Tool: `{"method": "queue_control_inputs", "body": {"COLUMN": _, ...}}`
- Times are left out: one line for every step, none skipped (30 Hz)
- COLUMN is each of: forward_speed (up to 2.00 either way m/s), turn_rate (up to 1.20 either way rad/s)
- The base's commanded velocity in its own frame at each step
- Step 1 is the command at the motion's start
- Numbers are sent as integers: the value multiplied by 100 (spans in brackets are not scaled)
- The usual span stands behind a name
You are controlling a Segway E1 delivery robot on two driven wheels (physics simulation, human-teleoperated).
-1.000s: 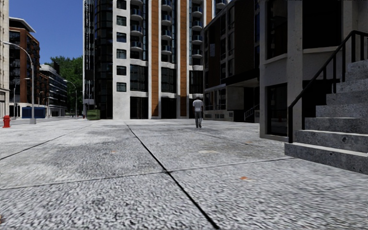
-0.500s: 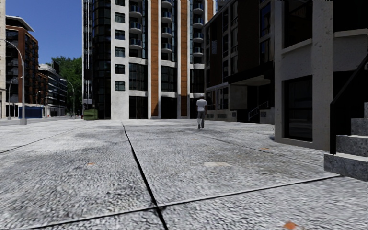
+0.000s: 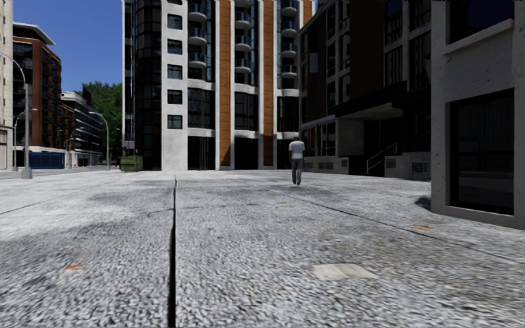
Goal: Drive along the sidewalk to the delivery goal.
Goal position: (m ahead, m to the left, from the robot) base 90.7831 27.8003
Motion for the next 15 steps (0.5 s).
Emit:
{"method": "queue_control_inputs", "body": {"forward_speed": 200, "turn_rate": 19}}
{"method": "queue_control_inputs", "body": {"forward_speed": 200, "turn_rate": 19}}
{"method": "queue_control_inputs", "body": {"forward_speed": 200, "turn_rate": 19}}
{"method": "queue_control_inputs", "body": {"forward_speed": 200, "turn_rate": 19}}
{"method": "queue_control_inputs", "body": {"forward_speed": 200, "turn_rate": 19}}
{"method": "queue_control_inputs", "body": {"forward_speed": 200, "turn_rate": 19}}
{"method": "queue_control_inputs", "body": {"forward_speed": 200, "turn_rate": 19}}
{"method": "queue_control_inputs", "body": {"forward_speed": 200, "turn_rate": 19}}
{"method": "queue_control_inputs", "body": {"forward_speed": 200, "turn_rate": 0}}
{"method": "queue_control_inputs", "body": {"forward_speed": 200, "turn_rate": 0}}
{"method": "queue_control_inputs", "body": {"forward_speed": 200, "turn_rate": 0}}
{"method": "queue_control_inputs", "body": {"forward_speed": 200, "turn_rate": 0}}
{"method": "queue_control_inputs", "body": {"forward_speed": 200, "turn_rate": 0}}
{"method": "queue_control_inputs", "body": {"forward_speed": 200, "turn_rate": 0}}
{"method": "queue_control_inputs", "body": {"forward_speed": 200, "turn_rate": 0}}
